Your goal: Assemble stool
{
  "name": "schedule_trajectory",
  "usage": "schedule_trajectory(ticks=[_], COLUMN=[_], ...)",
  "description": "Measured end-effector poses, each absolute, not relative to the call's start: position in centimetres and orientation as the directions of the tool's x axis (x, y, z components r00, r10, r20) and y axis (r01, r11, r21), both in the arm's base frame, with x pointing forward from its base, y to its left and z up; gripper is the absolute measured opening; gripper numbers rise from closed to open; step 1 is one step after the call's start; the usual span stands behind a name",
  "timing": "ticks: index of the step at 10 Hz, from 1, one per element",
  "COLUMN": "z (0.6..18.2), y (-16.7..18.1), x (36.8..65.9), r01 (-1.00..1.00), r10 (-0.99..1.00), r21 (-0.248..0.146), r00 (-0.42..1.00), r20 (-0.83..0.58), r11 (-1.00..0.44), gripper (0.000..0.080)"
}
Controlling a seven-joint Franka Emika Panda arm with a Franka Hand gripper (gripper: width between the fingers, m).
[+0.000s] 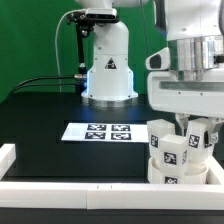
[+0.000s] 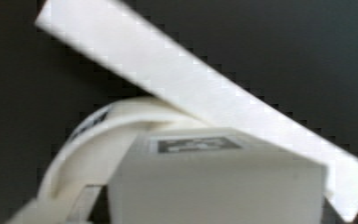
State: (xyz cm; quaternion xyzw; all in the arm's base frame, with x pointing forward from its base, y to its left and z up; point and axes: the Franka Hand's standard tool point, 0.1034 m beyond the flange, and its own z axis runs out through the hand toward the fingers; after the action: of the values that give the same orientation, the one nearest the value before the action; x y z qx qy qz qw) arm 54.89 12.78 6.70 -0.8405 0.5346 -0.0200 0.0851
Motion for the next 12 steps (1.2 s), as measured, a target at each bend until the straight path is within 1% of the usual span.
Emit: schedule_trajectory(ticks=[1, 3, 4, 5, 6, 7, 8, 10, 11, 12], z=[6.4, 6.3, 6.2, 6.2, 6.3, 6.2, 6.4, 6.3, 6.5, 7.3], y=[13.2, 13.2, 13.2, 13.3, 13.3, 13.2, 12.9, 13.1, 13.2, 13.1], x=[55.0, 54.9, 54.9, 54.8, 54.9, 55.2, 55.5, 55.2, 55.0, 55.4], r01=[-0.956, -0.980, -0.984, -0.991, -0.976, -0.934, -0.883, -0.925, -0.947, -0.967], r10=[-0.960, -0.981, -0.984, -0.989, -0.968, -0.921, -0.871, -0.912, -0.931, -0.954], r21=[-0.157, -0.146, -0.144, -0.131, -0.103, -0.079, -0.085, -0.092, -0.084, -0.112], r00=[0.262, 0.151, 0.125, 0.025, -0.168, -0.326, -0.432, -0.342, -0.285, -0.202], r20=[-0.094, -0.120, -0.128, -0.149, -0.187, -0.213, -0.236, -0.226, -0.226, -0.222], r11=[-0.246, -0.133, -0.106, -0.006, 0.189, 0.349, 0.461, 0.369, 0.310, 0.231], gripper=[0.0333, 0.0333, 0.0333, 0.0333, 0.0333, 0.0333, 0.0333, 0.0333, 0.0495, 0.0600])
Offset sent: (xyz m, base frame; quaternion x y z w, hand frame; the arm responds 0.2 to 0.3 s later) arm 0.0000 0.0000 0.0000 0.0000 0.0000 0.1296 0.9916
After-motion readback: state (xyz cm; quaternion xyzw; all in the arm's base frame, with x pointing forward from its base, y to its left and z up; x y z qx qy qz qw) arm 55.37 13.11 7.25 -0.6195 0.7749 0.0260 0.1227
